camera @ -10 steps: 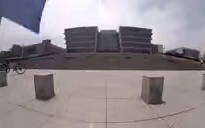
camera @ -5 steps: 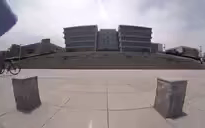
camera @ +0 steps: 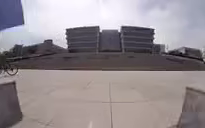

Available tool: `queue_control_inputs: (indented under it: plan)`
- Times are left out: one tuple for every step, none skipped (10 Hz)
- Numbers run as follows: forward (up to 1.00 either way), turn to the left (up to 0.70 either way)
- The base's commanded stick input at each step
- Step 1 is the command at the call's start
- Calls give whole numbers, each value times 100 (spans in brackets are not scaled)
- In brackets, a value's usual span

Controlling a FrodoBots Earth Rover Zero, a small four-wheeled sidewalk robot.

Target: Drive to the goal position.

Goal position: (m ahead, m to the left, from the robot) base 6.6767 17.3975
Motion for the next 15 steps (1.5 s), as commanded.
queue_control_inputs:
  plan:
    - [100, 0]
    - [100, 0]
    - [100, 0]
    - [100, 9]
    - [100, 17]
    - [100, 20]
    - [100, 20]
    - [100, 20]
    - [100, 24]
    - [100, 26]
    - [100, 26]
    - [100, 26]
    - [100, 26]
    - [100, 26]
    - [100, 25]
